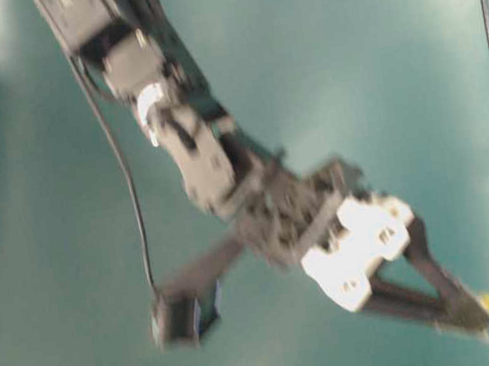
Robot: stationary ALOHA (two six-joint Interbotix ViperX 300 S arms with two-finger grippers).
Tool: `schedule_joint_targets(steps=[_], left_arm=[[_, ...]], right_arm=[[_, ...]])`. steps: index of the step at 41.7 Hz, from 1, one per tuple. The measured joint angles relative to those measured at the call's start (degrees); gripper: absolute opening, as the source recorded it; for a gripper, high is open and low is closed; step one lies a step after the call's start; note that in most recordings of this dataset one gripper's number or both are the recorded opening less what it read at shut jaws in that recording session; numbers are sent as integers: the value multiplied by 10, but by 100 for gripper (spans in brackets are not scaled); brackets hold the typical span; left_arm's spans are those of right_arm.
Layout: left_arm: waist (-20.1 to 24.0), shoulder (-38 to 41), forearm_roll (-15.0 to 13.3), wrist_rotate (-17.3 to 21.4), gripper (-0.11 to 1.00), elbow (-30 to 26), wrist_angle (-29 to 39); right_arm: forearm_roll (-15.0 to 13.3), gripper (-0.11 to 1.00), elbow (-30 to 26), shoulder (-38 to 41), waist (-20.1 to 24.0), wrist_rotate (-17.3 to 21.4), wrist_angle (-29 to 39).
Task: Scoop the yellow hexagonal prism block from the bowl with a spoon using the right arm.
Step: 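Carry the yellow block with the right gripper back into the bowl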
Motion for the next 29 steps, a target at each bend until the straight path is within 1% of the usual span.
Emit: schedule_joint_targets(steps=[7, 14, 19, 29], left_arm=[[0, 1, 0, 0, 0, 0, 0], [0, 0, 0, 0, 0, 0, 0], [-1, 0, 1, 0, 0, 0, 0], [0, 0, 0, -1, 0, 0, 0]], right_arm=[[1, 30, 90, -52, 0, 25, -61], [1, 30, 154, -92, 1, 47, -102], [1, 30, 187, -108, 2, 53, -122], [10, 30, 221, -112, 5, 53, -149]])
